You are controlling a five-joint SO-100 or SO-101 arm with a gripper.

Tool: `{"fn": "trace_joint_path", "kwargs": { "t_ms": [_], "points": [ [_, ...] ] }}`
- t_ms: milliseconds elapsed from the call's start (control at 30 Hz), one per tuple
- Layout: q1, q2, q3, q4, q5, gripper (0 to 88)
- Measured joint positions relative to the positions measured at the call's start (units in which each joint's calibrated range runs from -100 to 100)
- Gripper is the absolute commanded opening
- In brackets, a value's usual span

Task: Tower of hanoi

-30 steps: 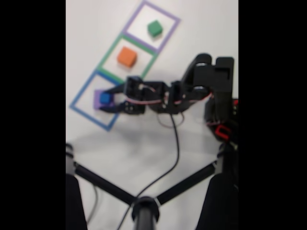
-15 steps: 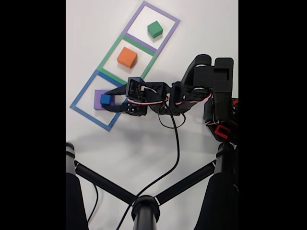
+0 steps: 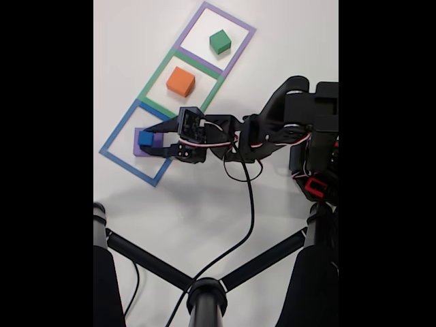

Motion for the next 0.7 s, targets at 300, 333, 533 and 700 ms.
{"fn": "trace_joint_path", "kwargs": {
  "t_ms": [300,333,533,700],
  "points": [
    [2.95,-21.44,-6.53,28.89,0.20,1.6],
    [3.60,-24.15,-7.40,33.23,0.59,1.6],
    [9.01,-37.40,-19.06,62.52,0.59,1.6],
    [14.82,-42.55,-33.68,87.08,0.59,1.4]
  ]
}}
